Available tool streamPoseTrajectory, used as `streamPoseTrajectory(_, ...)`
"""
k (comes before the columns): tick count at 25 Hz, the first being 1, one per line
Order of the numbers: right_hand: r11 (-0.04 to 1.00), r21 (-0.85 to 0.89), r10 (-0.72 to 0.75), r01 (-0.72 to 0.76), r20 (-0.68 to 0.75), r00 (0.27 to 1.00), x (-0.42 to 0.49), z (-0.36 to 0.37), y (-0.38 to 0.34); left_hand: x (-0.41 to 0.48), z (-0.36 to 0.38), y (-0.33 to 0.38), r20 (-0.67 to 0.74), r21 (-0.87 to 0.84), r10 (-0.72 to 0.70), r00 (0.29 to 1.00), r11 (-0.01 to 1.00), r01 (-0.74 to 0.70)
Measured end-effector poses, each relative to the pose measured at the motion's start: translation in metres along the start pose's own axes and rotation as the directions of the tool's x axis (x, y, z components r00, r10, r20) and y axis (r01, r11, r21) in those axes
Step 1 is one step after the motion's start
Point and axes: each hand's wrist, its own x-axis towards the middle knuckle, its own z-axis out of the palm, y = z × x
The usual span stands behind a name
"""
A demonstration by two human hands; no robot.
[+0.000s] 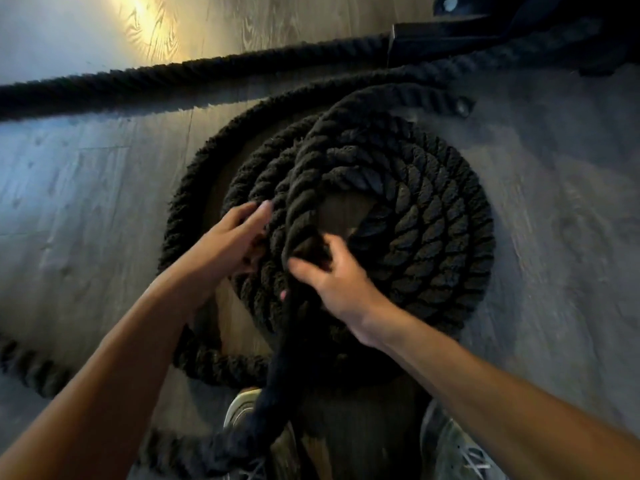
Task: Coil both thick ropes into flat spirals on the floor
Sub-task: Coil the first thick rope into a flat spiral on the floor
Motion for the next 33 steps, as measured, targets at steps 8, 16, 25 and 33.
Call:
streamPoseTrajectory(8,0.972,0.192,0.117,-0.134,0.094,0.989,-0.004,-0.026,-0.009,-0.019,0.049,-0.030,-0.057,-0.229,-0.072,0.996,0.972,0.057)
streamPoseTrajectory(16,0.986,0.068,0.156,-0.154,-0.032,0.987,0.031,-0.025,-0.033,-0.048,0.022,-0.029,0.153,0.105,-0.143,0.978,0.986,0.128)
streamPoseTrajectory(25,0.863,-0.486,-0.052,0.140,0.190,0.980,0.039,0.010,-0.062,-0.020,-0.043,-0.064,-0.564,0.256,0.255,0.785,0.958,-0.127)
streamPoseTrajectory(33,0.565,-0.785,-0.218,0.255,0.156,0.963,0.030,-0.018,-0.004,0.008,-0.129,-0.119,-0.656,0.389,0.214,0.724,0.918,0.081)
